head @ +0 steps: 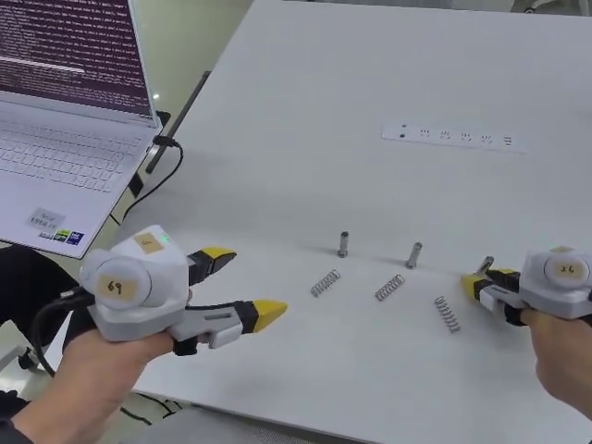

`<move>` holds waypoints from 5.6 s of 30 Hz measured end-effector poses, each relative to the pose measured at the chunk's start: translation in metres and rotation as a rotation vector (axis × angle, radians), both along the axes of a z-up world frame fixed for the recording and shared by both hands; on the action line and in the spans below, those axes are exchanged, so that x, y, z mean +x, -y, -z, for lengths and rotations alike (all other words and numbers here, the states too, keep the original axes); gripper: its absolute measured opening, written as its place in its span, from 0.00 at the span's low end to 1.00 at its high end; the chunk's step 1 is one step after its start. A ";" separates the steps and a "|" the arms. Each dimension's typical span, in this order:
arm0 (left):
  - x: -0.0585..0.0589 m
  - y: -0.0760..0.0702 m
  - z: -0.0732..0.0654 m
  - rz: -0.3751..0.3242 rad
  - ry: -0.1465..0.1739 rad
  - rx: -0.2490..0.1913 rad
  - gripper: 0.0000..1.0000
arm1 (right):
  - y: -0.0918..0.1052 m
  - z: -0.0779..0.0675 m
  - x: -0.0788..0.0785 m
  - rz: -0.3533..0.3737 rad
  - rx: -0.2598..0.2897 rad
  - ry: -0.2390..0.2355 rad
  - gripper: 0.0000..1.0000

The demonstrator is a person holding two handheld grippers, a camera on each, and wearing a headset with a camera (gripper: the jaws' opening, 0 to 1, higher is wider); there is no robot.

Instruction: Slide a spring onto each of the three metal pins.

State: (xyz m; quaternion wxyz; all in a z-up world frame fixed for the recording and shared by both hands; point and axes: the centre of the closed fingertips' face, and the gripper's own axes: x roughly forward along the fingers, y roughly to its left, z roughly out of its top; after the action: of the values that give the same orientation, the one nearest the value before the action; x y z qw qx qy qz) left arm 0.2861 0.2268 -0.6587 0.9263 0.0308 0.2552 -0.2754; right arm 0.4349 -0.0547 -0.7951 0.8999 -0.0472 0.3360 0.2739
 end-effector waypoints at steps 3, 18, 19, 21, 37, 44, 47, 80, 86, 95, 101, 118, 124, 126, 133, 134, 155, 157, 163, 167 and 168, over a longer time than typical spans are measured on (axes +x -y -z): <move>0.001 0.001 -0.001 0.000 0.003 -0.002 0.55 | 0.003 -0.002 -0.002 0.005 0.007 -0.002 0.29; 0.003 0.004 -0.002 0.007 0.005 -0.010 0.58 | 0.019 -0.004 -0.019 0.000 0.032 -0.034 0.39; 0.002 0.005 -0.001 0.007 0.005 -0.011 0.58 | 0.020 -0.004 -0.020 -0.002 0.034 -0.036 0.40; 0.002 0.005 0.000 0.006 0.003 -0.012 0.58 | 0.021 -0.003 -0.024 -0.003 0.041 -0.042 0.42; -0.002 0.013 0.007 0.014 -0.016 -0.029 0.59 | 0.025 -0.014 -0.052 -0.062 0.053 -0.045 0.50; -0.002 0.011 0.013 0.011 -0.025 -0.033 0.59 | 0.021 -0.021 -0.062 -0.084 0.068 -0.046 0.52; -0.002 0.011 0.014 0.006 -0.027 -0.035 0.59 | 0.018 -0.024 -0.070 -0.105 0.065 -0.047 0.54; -0.001 0.023 0.020 0.040 -0.039 -0.041 0.59 | -0.012 -0.036 -0.125 -0.241 0.086 -0.057 0.61; 0.002 0.024 0.022 0.049 -0.043 -0.038 0.59 | -0.012 -0.037 -0.127 -0.242 0.088 -0.057 0.62; 0.013 0.027 0.027 0.059 -0.048 -0.032 0.58 | -0.009 -0.045 -0.131 -0.234 0.092 -0.048 0.63; 0.021 0.031 0.034 0.065 -0.058 -0.028 0.57 | -0.007 -0.047 -0.136 -0.224 0.094 -0.048 0.62; 0.035 0.034 0.053 0.066 -0.087 -0.020 0.55 | -0.001 -0.051 -0.147 -0.200 0.098 -0.048 0.62; 0.043 0.039 0.059 0.068 -0.094 -0.019 0.53 | 0.000 -0.052 -0.149 -0.193 0.097 -0.050 0.61; 0.046 0.041 0.061 0.067 -0.096 -0.020 0.52 | 0.000 -0.053 -0.149 -0.188 0.101 -0.048 0.61; 0.060 0.046 0.071 0.071 -0.107 -0.012 0.49 | 0.000 -0.057 -0.149 -0.184 0.101 -0.040 0.61; 0.062 0.047 0.072 0.073 -0.109 -0.010 0.49 | 0.001 -0.057 -0.149 -0.184 0.100 -0.039 0.61; 0.084 0.056 0.098 0.084 -0.164 0.019 0.41 | 0.010 -0.057 -0.152 -0.165 0.098 -0.042 0.60; 0.085 0.057 0.100 0.084 -0.169 0.022 0.41 | 0.010 -0.057 -0.153 -0.166 0.096 -0.043 0.60; 0.088 0.057 0.107 0.075 -0.186 0.027 0.37 | 0.012 -0.056 -0.153 -0.162 0.093 -0.044 0.60; 0.090 0.059 0.114 0.073 -0.200 0.032 0.34 | 0.013 -0.055 -0.155 -0.165 0.091 -0.048 0.60; 0.090 0.060 0.114 0.074 -0.204 0.032 0.33 | 0.013 -0.054 -0.155 -0.167 0.090 -0.049 0.60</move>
State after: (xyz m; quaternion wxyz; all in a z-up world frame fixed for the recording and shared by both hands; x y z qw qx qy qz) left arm 0.3758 0.1672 -0.7729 0.8841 0.0269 0.3512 -0.3071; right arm 0.2797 -0.0674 -0.7408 0.8668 -0.0278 0.3400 0.3636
